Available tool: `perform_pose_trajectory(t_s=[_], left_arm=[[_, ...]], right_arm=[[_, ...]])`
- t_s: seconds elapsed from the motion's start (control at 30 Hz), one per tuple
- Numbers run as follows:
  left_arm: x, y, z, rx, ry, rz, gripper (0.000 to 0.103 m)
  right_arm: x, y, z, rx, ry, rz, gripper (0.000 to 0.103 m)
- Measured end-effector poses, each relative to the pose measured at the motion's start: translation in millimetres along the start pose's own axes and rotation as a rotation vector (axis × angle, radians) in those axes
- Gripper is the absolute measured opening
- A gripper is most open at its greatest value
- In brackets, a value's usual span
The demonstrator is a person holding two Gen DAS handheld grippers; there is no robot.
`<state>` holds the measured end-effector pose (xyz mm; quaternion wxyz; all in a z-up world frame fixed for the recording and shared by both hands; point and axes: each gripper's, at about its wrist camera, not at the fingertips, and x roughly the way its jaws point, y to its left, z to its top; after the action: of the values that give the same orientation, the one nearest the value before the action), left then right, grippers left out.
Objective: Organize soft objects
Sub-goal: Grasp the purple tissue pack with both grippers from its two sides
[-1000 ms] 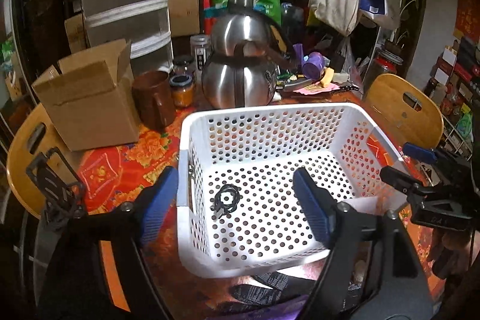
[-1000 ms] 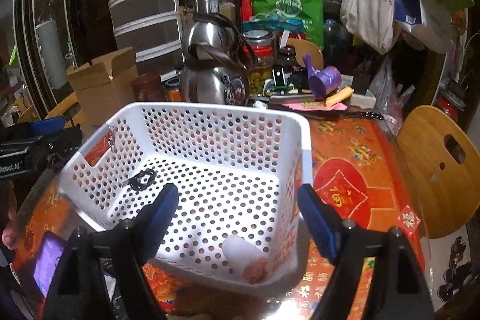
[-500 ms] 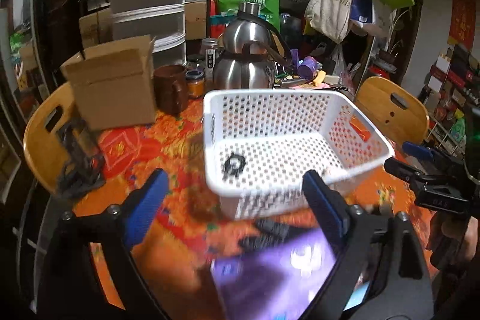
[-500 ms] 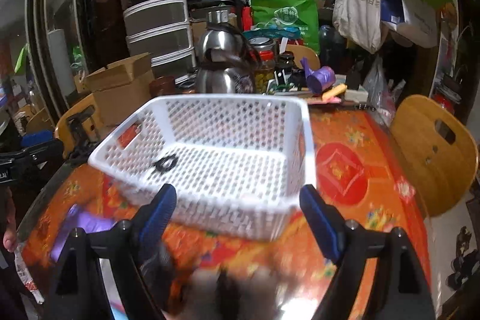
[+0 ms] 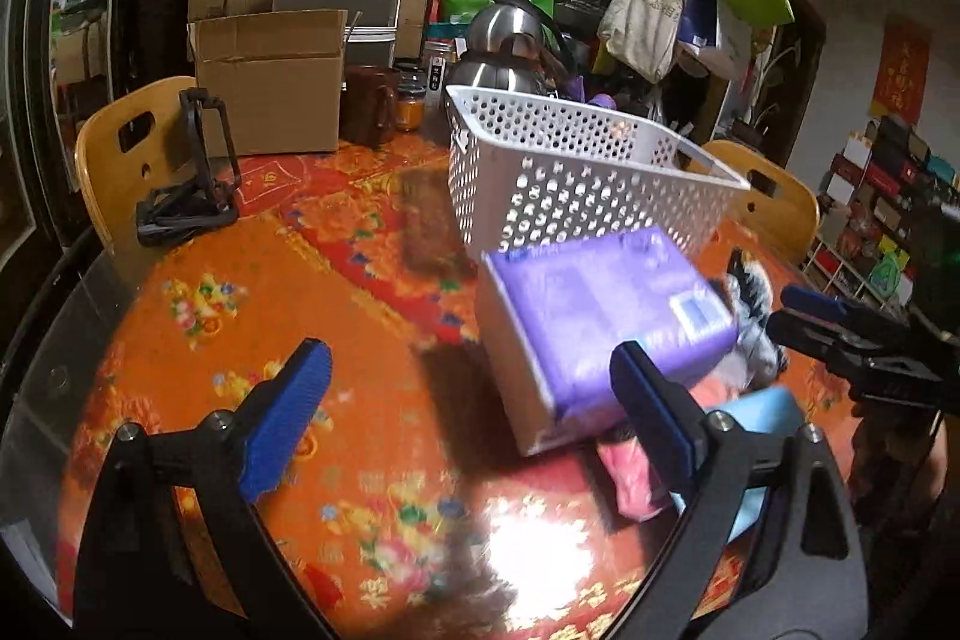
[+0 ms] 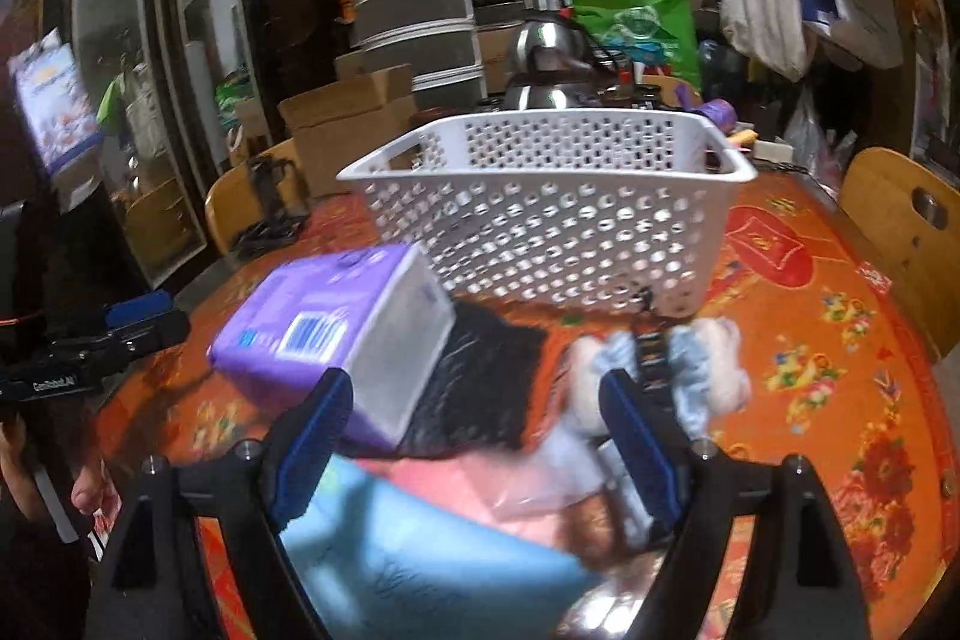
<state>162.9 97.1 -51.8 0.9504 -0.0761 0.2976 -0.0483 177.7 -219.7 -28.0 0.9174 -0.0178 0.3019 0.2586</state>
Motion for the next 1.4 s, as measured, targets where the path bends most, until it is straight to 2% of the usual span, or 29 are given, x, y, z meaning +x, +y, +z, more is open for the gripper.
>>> perform_pose_trajectory(t_s=[0.13,0.43,0.6,0.77,0.97,1.17,1.4], left_arm=[[5,0,-13,0.022,0.003,-0.009,0.093],[27,-13,-19,0.06,0.023,-0.058,0.093],[31,-19,-19,0.078,0.014,-0.07,0.09],[40,-24,-21,0.095,0.034,-0.105,0.074],[46,-33,-23,0.123,0.055,-0.173,0.047],[46,-37,-22,0.114,0.054,-0.189,0.042],[40,-36,-19,0.067,0.035,-0.195,0.038]], right_arm=[[4,15,-6,-0.039,-0.002,0.014,0.084],[17,36,-8,-0.099,0.004,0.073,0.084],[26,41,-9,-0.128,0.019,0.097,0.073],[31,40,-7,-0.132,0.021,0.13,0.061],[34,45,-4,-0.167,0.031,0.184,0.044],[36,47,-5,-0.194,0.031,0.179,0.041],[32,50,-8,-0.224,0.015,0.13,0.033]])
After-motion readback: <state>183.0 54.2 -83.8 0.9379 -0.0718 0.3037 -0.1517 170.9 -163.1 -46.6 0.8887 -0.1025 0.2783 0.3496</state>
